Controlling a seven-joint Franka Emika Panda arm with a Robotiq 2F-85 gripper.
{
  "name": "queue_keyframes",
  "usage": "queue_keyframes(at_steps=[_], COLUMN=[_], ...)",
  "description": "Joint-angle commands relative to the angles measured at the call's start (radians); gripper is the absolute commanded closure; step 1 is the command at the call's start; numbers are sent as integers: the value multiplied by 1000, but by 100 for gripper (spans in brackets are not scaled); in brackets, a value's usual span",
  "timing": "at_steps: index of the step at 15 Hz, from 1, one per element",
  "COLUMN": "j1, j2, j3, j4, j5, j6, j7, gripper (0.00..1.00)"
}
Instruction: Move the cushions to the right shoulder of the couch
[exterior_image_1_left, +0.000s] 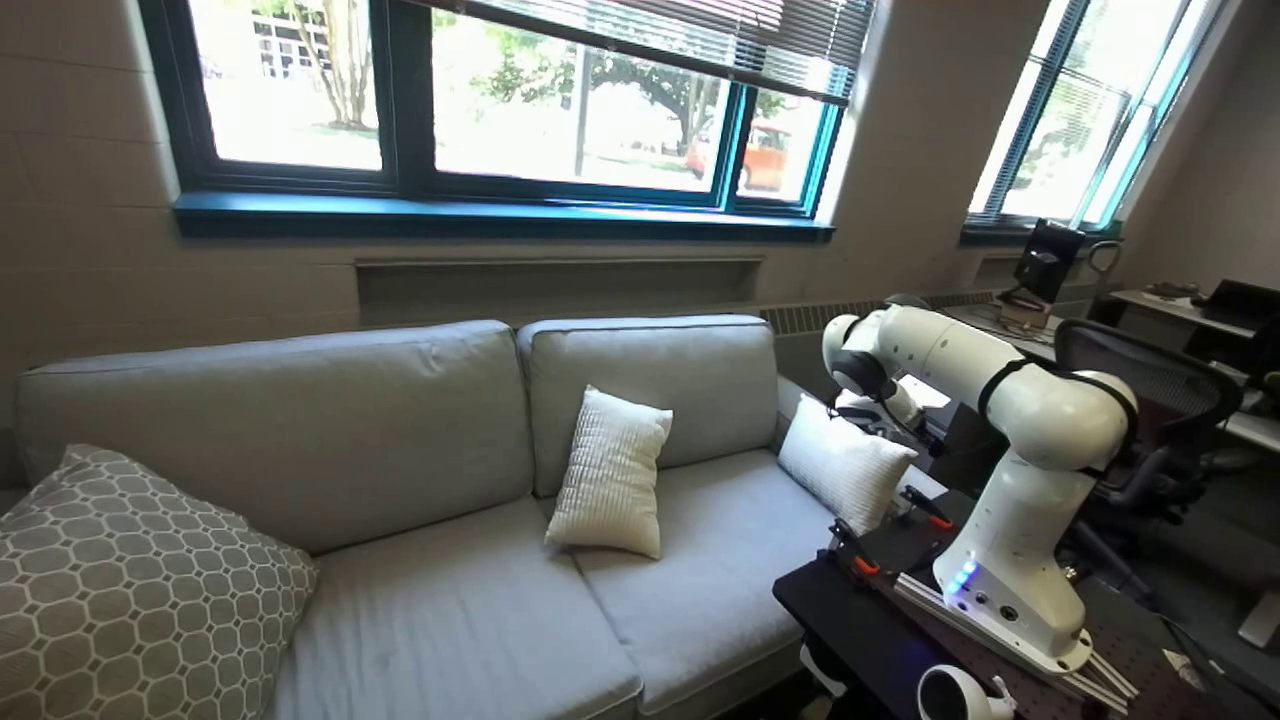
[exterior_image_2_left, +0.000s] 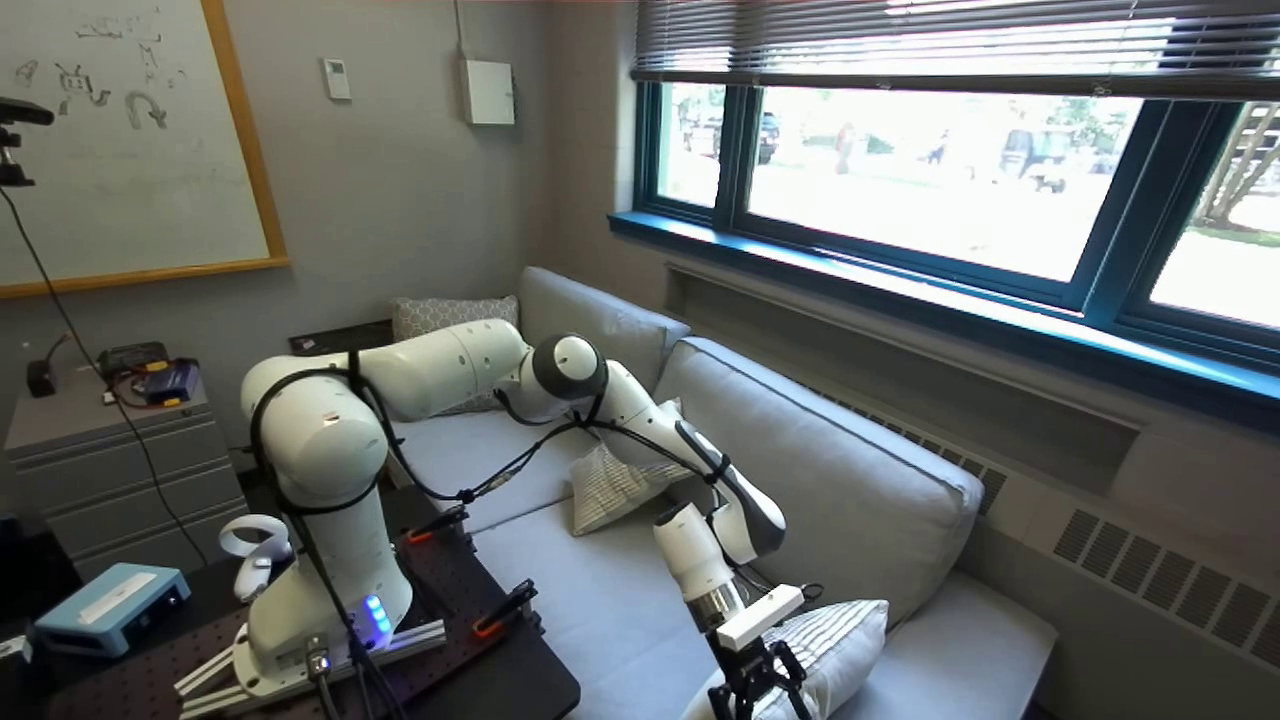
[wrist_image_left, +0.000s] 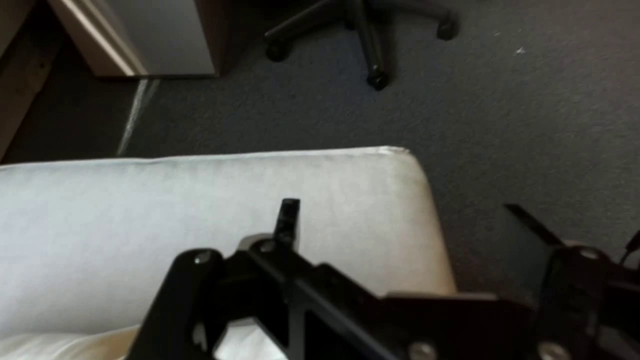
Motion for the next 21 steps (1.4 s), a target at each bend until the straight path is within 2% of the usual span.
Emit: queue_keyframes(at_steps=[1,4,5,6,7,8,11,13,15,16,19,21], j1=[121,190,211,217,241,282,399,497,614,654,761,814], j2=[-1,-2,-3,-7,-9,-10,-12,-13,-14,-17,-18,-16], j3=[-80,-113,-110,-80,-79,-87,-114,-144,-186,-186,-219,-236], j4=[-214,-317,-311,-228,-216,-216,-201,-234,-293,-304,-321,-323], j5=[0,0,0,-18,-29,-30,-23,-20,-28,-31,34,4], j6=[-2,-6,-7,-10,-23,-61,-18,-8,-107,-163,-309,-408], j7=[156,251,257,240,246,250,269,312,338,329,275,329], gripper=[0,0,0,0,0,0,0,0,0,0,0,0])
